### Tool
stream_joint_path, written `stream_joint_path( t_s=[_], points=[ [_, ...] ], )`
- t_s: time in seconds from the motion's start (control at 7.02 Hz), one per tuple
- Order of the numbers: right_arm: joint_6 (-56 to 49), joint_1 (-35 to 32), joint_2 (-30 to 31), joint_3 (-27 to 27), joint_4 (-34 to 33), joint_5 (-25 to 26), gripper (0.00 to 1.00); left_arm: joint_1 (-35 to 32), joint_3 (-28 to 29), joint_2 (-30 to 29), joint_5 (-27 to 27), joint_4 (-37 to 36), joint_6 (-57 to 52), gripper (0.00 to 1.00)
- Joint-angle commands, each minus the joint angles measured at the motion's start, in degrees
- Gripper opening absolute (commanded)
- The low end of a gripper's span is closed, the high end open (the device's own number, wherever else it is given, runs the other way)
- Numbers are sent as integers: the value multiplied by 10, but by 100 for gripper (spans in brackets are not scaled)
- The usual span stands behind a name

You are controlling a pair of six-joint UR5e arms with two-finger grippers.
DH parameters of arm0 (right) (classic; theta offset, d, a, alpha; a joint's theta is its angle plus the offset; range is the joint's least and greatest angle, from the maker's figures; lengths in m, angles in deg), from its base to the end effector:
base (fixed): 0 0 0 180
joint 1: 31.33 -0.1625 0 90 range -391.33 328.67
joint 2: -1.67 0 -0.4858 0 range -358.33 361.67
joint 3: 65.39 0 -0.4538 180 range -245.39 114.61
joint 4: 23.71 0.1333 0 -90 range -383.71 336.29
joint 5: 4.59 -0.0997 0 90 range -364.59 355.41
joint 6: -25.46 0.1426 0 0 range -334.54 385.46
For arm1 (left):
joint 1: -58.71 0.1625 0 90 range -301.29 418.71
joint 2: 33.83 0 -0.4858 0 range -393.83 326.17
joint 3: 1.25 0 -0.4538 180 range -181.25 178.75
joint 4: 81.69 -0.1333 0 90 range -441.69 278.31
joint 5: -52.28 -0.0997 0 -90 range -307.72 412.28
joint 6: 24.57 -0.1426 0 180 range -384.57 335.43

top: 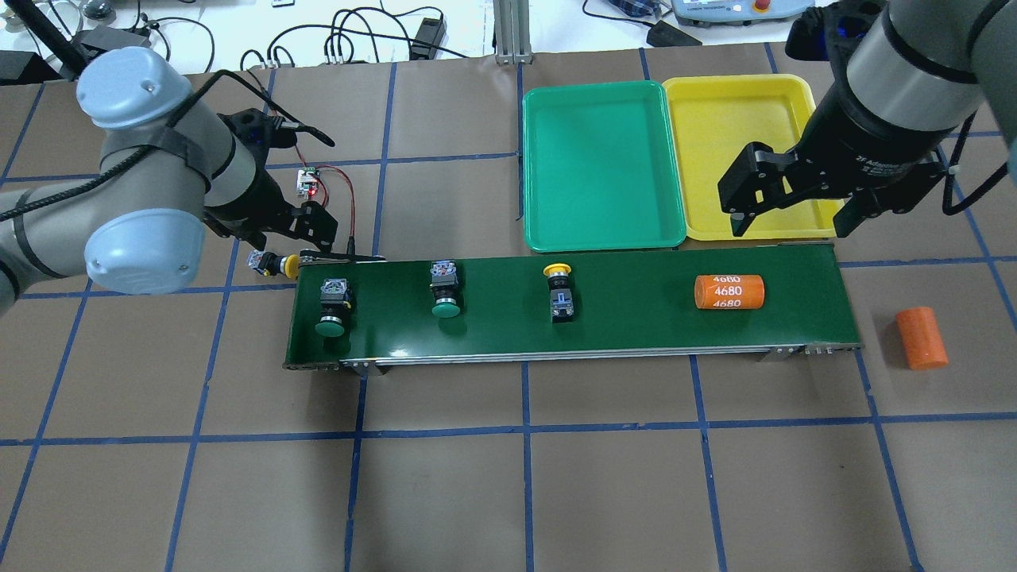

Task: Sort buttons by color to trays
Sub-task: 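Move the left gripper back and grasp a yellow-capped button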

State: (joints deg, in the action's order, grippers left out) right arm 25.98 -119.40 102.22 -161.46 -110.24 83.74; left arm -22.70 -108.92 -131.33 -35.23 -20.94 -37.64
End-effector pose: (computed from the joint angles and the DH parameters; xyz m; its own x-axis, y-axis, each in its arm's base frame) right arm 0.1217 -0.4700 0.5348 -0.9987 0.0422 -0.0293 0.0427 0.9989 -0.0174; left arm -0.0507 -0.5980 0.3161 -0.9964 0.0807 0.0261 0.0784 0.9938 -0.0791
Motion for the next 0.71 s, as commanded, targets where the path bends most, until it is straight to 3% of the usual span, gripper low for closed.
stream_joint_path(
  t_s=[0.0, 0.57],
  points=[
    [0, 0, 0, 0, 0, 0, 100, 73, 34, -45, 5, -7, 49, 100],
    [0, 0, 0, -1, 0, 0, 100, 104, 37, -108, 3, -24, 237, 100]
  ],
)
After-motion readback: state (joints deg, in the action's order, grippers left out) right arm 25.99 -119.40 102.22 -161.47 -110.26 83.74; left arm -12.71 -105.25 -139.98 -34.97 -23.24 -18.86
